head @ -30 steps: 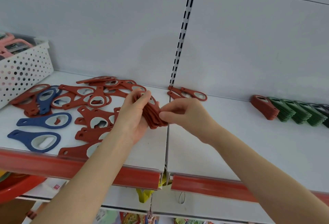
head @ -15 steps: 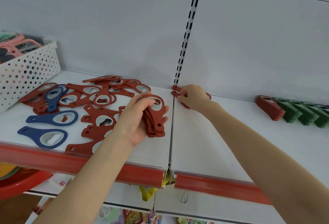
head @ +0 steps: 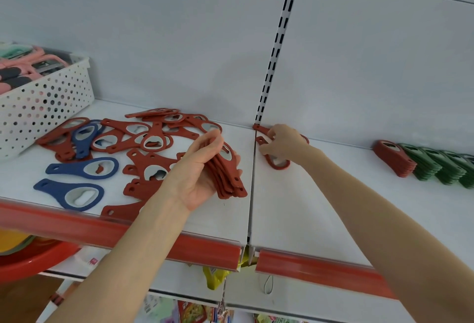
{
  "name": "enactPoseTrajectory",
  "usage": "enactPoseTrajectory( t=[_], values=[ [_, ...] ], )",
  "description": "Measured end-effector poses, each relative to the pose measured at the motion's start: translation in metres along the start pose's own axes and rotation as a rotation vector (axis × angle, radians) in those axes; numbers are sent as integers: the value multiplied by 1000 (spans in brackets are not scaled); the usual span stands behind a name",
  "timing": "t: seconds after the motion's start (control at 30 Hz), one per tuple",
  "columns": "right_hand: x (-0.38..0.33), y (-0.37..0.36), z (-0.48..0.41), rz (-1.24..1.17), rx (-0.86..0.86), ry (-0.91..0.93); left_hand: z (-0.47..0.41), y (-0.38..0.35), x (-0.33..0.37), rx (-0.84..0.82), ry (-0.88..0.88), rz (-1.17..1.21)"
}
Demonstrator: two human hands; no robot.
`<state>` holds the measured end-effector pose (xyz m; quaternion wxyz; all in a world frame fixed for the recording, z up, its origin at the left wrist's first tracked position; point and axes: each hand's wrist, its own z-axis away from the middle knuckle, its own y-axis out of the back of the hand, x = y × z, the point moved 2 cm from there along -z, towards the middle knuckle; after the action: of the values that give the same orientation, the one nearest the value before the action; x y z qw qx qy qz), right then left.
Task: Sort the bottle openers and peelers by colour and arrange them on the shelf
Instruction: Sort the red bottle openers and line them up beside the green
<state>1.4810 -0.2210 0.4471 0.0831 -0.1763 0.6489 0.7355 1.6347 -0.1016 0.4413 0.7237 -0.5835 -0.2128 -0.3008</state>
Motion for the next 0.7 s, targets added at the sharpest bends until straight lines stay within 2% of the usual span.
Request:
enactPoseTrajectory(
  t=[0.17, 0.33, 0.4, 0.57, 0.7],
  values=[
    [1, 6, 8, -200, 31, 47, 0, -1, 0, -14, 4, 11],
    [-16, 34, 38, -427, 327, 266, -6, 3, 0, 31, -23, 5],
    [-25, 38, 60, -571, 374, 381, -8, 3, 1, 49, -39, -18],
    [-34, 2, 104, -562, 160, 633, -10, 1, 3, 27, -40, -75],
    [-29, -10, 116, -645, 27, 550, -11, 4, 2, 79, -54, -9]
  ],
)
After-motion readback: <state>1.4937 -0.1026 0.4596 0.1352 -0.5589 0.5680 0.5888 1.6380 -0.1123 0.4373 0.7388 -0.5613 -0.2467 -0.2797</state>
